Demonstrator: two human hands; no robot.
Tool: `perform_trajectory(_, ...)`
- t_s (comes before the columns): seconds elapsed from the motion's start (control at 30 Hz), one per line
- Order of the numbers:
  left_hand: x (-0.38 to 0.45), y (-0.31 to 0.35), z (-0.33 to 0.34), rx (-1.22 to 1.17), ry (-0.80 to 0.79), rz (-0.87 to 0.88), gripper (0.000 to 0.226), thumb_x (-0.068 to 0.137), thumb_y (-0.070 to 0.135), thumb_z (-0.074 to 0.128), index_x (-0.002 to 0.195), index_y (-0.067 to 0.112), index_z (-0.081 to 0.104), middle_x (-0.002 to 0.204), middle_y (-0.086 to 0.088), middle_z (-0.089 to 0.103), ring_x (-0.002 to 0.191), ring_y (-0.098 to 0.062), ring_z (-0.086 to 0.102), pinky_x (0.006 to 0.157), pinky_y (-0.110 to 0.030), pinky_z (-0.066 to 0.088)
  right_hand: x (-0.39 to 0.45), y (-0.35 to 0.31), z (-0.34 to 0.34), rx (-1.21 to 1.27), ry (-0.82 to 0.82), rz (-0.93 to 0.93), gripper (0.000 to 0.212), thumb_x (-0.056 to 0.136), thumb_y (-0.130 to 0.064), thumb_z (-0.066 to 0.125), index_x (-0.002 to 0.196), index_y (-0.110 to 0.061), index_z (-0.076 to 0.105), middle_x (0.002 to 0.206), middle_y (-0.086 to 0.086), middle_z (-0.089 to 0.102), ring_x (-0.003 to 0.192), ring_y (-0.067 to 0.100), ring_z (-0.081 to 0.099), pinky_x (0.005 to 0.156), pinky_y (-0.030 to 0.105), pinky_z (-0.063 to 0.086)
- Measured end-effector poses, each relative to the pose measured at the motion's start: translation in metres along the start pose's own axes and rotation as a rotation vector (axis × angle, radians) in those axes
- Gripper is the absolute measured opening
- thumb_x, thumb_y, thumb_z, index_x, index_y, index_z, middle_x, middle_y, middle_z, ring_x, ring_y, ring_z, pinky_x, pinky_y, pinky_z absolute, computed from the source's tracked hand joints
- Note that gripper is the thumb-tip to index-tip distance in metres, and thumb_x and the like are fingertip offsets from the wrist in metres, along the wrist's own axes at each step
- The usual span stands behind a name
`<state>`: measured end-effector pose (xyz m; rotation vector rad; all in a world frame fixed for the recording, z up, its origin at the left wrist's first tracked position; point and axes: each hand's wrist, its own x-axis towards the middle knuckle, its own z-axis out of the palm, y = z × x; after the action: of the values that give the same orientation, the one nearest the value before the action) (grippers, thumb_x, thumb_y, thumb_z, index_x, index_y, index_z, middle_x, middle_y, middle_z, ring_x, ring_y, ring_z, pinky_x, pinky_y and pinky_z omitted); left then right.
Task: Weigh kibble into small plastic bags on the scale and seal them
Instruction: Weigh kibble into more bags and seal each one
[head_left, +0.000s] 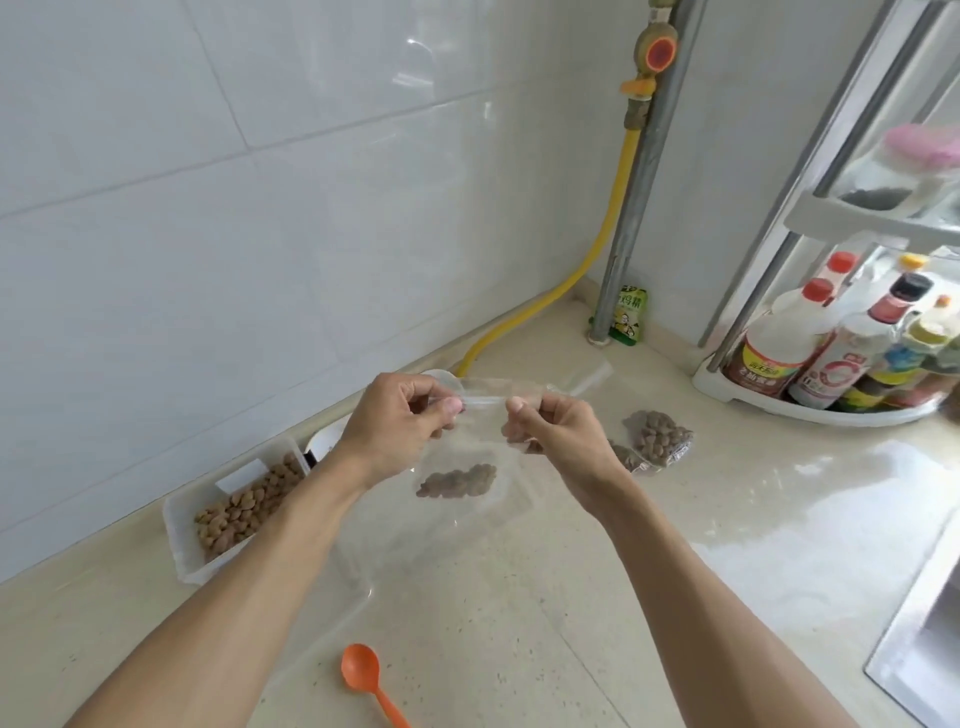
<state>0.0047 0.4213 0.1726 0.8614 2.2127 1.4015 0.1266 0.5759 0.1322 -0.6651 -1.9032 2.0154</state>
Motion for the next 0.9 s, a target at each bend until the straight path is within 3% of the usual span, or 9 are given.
perform_trajectory(0.07,0.02,0.003,0.017,-0.164,-0.012,-0.051,0.013,0.09,0.008,0.065,0.081,0.007,0.074,0.066,0.0,0.066,0.059,-0.01,0.057,0.059,-0.019,0.048,0.007,0.01,-0.026,-0.087,-0.045,0.028,0.03,0.087,-0.036,0.07,0.087,-0.006,0.068,0.077,-0.001,0.072,0.073,0.009,0.065,0.073,0.021,0.05)
perform_trajectory(0.17,0.051,0.0,0.043,-0.461,0.045,-0.175,0.01,0.09,0.01,0.064,0.086,0.009,0.073,0.067,-0.001,0.067,0.058,-0.012,0.056,0.056,-0.019,0.048,0.019,0.033,-0.065,-0.28,-0.096,0.091,0.022,0.088,-0.024,0.074,0.095,-0.004,0.068,0.084,0.008,0.073,0.077,0.013,0.068,0.074,0.02,0.051)
perform_trajectory(0.27,0.082,-0.016,0.073,-0.567,0.125,-0.303,0.009,0.091,0.011,0.064,0.089,0.008,0.072,0.067,0.001,0.065,0.057,-0.009,0.057,0.057,-0.02,0.049,0.031,0.054,-0.1,-0.46,-0.054,0.152,0.011,0.09,-0.015,0.071,0.087,-0.012,0.061,0.071,-0.005,0.061,0.058,-0.003,0.058,0.057,0.011,0.044)
perform_trajectory(0.33,0.099,-0.036,0.097,-0.436,0.165,-0.359,0.009,0.091,0.011,0.065,0.085,0.01,0.071,0.069,-0.002,0.065,0.06,-0.01,0.059,0.058,-0.022,0.051,0.04,0.066,-0.123,-0.565,0.014,0.192,0.018,0.088,-0.02,0.073,0.081,-0.013,0.058,0.067,-0.003,0.058,0.053,0.003,0.056,0.054,0.023,0.046)
perform_trajectory(0.4,0.113,-0.058,0.12,-0.236,0.166,-0.379,0.016,0.09,0.013,0.067,0.075,0.013,0.071,0.067,-0.004,0.067,0.063,-0.014,0.06,0.062,-0.027,0.054,0.048,0.077,-0.145,-0.616,0.081,0.241,0.019,0.084,-0.023,0.076,0.086,-0.009,0.063,0.07,0.004,0.062,0.061,0.019,0.06,0.062,0.041,0.055)
perform_trajectory(0.47,0.124,-0.076,0.14,-0.081,0.138,-0.393,0.021,0.087,0.016,0.069,0.066,0.014,0.07,0.063,-0.003,0.067,0.063,-0.015,0.06,0.07,-0.033,0.055,0.054,0.086,-0.16,-0.641,0.127,0.29,0.02,0.081,-0.022,0.078,0.091,-0.012,0.064,0.07,0.004,0.062,0.063,0.023,0.061,0.067,0.048,0.056)
perform_trajectory(0.6,0.14,-0.1,0.167,0.148,0.066,-0.404,0.025,0.084,0.019,0.069,0.059,0.017,0.069,0.057,0.008,0.065,0.064,-0.017,0.063,0.069,-0.029,0.052,0.064,0.106,-0.173,-0.766,0.19,0.367,0.025,0.08,-0.025,0.077,0.09,-0.007,0.062,0.079,0.012,0.068,0.068,0.023,0.062,0.062,0.04,0.053)
perform_trajectory(0.8,0.15,-0.116,0.185,0.337,0.018,-0.408,0.018,0.083,0.025,0.069,0.073,0.011,0.072,0.073,0.004,0.07,0.075,-0.017,0.065,0.07,-0.028,0.052,0.069,0.119,-0.17,-0.971,0.303,0.383,0.036,0.085,-0.04,0.071,0.087,-0.01,0.051,0.07,0.002,0.057,0.063,0.021,0.054,0.047,0.03,0.038)
perform_trajectory(0.9,0.151,-0.118,0.187,0.377,0.003,-0.387,0.018,0.085,0.029,0.068,0.074,0.015,0.071,0.073,0.005,0.069,0.077,-0.019,0.065,0.071,-0.03,0.053,0.069,0.119,-0.168,-1.054,0.324,0.402,0.038,0.084,-0.041,0.07,0.093,-0.01,0.05,0.071,0.002,0.056,0.064,0.022,0.056,0.048,0.029,0.039)
